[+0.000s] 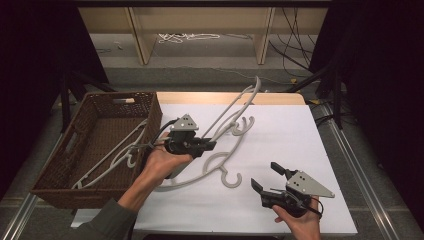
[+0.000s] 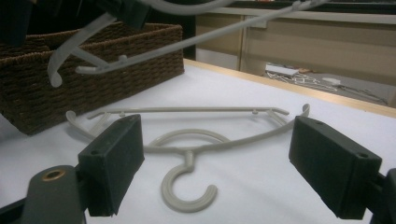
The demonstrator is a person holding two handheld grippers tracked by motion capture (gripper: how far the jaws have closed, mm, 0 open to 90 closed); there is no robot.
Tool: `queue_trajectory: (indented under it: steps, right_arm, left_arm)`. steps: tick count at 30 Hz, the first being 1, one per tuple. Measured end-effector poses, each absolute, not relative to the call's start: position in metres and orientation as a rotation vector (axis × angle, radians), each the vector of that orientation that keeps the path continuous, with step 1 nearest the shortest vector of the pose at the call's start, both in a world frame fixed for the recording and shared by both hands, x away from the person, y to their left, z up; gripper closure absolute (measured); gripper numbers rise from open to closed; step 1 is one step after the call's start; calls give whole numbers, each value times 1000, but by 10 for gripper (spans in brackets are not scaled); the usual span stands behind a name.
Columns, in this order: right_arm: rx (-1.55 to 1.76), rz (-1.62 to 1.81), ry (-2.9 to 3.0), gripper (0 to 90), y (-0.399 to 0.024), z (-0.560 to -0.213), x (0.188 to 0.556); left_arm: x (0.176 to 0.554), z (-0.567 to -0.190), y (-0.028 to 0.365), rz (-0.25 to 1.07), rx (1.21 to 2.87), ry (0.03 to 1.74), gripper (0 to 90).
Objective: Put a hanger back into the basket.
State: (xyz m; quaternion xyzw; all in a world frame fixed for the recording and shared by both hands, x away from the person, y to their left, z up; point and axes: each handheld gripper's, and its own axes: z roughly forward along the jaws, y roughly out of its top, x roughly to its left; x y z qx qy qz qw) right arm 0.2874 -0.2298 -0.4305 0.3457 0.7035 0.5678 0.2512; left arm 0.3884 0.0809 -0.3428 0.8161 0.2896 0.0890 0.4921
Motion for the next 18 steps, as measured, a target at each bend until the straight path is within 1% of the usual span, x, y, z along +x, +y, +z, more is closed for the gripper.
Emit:
queue_trajectory:
  steps: [5, 10, 18]
  right_arm:
    - [942, 1545, 1912, 188, -230, -430, 287]
    - [940, 1542, 1918, 189, -230, -430, 288]
    - [945, 1515, 1937, 189, -229, -431, 288]
  left_arm:
    - [388, -331, 90, 230, 1977, 693, 819]
    - [389, -318, 108, 230, 1975, 693, 819]
    - [390, -305, 145, 303, 1956, 748, 819]
